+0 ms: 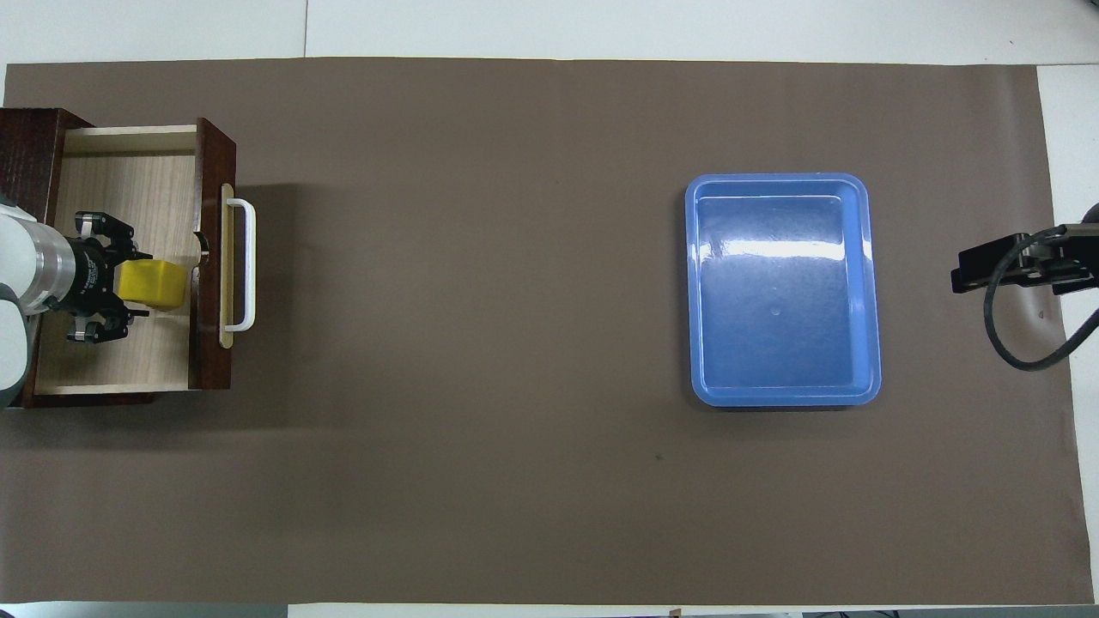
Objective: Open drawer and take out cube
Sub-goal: 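Lower the left gripper into the drawer and grasp the yellow cube, then lift the cube with the left gripper while the right gripper approaches, then grasp the yellow cube with the right gripper from the left gripper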
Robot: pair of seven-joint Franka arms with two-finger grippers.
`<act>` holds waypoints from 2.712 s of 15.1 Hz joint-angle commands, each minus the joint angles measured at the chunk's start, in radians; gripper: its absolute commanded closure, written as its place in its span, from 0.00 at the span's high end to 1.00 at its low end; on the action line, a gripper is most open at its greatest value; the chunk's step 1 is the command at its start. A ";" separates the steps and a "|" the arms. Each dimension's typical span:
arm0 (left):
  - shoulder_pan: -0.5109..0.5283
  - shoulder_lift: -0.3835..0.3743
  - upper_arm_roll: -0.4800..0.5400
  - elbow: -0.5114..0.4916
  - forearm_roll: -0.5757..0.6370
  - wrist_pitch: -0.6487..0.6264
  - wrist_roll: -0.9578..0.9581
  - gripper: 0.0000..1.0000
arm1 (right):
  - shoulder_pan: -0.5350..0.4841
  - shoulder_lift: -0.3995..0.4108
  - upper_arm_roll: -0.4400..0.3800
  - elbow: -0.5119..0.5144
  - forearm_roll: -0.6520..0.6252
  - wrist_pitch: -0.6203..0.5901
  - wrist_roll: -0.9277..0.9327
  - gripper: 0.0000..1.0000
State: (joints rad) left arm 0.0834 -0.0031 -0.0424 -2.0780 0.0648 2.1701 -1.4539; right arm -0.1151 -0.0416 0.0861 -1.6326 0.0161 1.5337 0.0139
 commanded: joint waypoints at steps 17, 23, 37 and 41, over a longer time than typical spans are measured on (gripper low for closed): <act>-0.421 0.008 -0.022 0.332 -0.160 -0.325 -0.707 0.00 | -0.035 -0.009 0.011 -0.016 0.077 0.045 -0.068 1.00; -0.562 0.008 -0.022 0.270 -0.168 -0.182 -0.859 0.00 | 0.054 -0.106 0.018 -0.289 0.187 0.247 0.207 1.00; -0.571 0.011 -0.022 0.219 -0.174 -0.073 -0.881 0.00 | 0.353 0.230 0.018 -0.302 0.695 0.508 0.859 1.00; -0.579 0.014 -0.022 0.211 -0.174 -0.049 -0.892 0.00 | 0.393 0.313 0.018 -0.213 0.871 0.539 0.997 1.00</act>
State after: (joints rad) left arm -0.4823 0.0181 -0.0733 -1.8478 -0.0898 2.0931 -2.3304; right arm 0.2629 0.2121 0.1081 -1.9154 0.7910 2.0663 0.9608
